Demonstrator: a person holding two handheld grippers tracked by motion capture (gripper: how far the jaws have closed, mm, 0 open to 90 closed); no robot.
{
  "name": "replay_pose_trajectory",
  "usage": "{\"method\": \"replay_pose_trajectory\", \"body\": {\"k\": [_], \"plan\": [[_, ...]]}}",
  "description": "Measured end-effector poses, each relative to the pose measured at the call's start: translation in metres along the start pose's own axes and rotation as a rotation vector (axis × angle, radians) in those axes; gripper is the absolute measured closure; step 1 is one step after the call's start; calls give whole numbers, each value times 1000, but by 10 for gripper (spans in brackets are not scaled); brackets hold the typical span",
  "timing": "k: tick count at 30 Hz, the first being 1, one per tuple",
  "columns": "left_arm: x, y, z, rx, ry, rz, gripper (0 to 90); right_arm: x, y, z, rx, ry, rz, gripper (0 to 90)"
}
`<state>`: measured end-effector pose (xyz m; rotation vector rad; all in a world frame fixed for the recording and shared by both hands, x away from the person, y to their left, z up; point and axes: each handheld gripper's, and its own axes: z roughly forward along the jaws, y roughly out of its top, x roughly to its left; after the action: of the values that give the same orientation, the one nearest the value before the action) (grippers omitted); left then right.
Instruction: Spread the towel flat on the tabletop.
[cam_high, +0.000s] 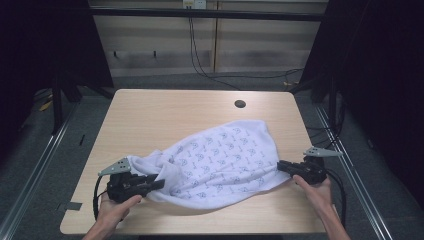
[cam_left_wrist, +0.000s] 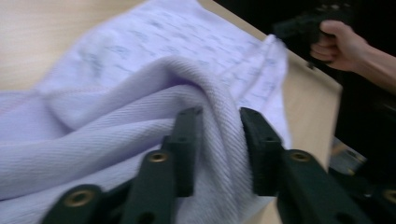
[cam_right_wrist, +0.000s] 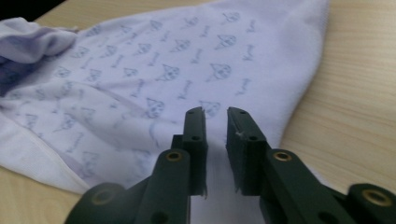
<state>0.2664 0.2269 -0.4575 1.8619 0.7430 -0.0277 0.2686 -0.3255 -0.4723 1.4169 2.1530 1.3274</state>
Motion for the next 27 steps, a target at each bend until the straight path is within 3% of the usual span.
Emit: {"method": "replay_pose_trajectory", "body": {"k": [2, 6, 9, 12, 14, 17, 20, 21, 24, 27], "plan": [[2, 1, -7, -35, 5, -18, 573, 10, 1, -4, -21, -8, -19, 675], [15, 1, -22, -82, 37, -66, 530, 40, -1, -2, -17, 51, -67, 603], [27, -4, -22, -60, 55, -78, 552, 63, -2, 10, 20, 99, -112, 578], [35, -10, -12, 1, 62, -85, 604, 86, 1, 28, 45, 172, -145, 541], [32, -11, -3, 39, 61, -57, 760, 106, 1, 46, 84, 222, -176, 516], [26, -10, 10, 79, 55, -31, 863, 133, 0, 69, 134, 294, -216, 485], [15, -4, 30, 92, 2, -43, 869, 162, 2, 92, 157, 368, -243, 460], [11, -3, 34, 101, 0, -33, 870, 178, 5, 104, 160, 406, -244, 435], [-1, 0, 43, 111, -41, -8, 847, 195, 11, 121, 165, 428, -250, 403], [-3, 6, 33, 71, -40, -1, 687, 202, 23, 139, 136, 460, -235, 397]]}}
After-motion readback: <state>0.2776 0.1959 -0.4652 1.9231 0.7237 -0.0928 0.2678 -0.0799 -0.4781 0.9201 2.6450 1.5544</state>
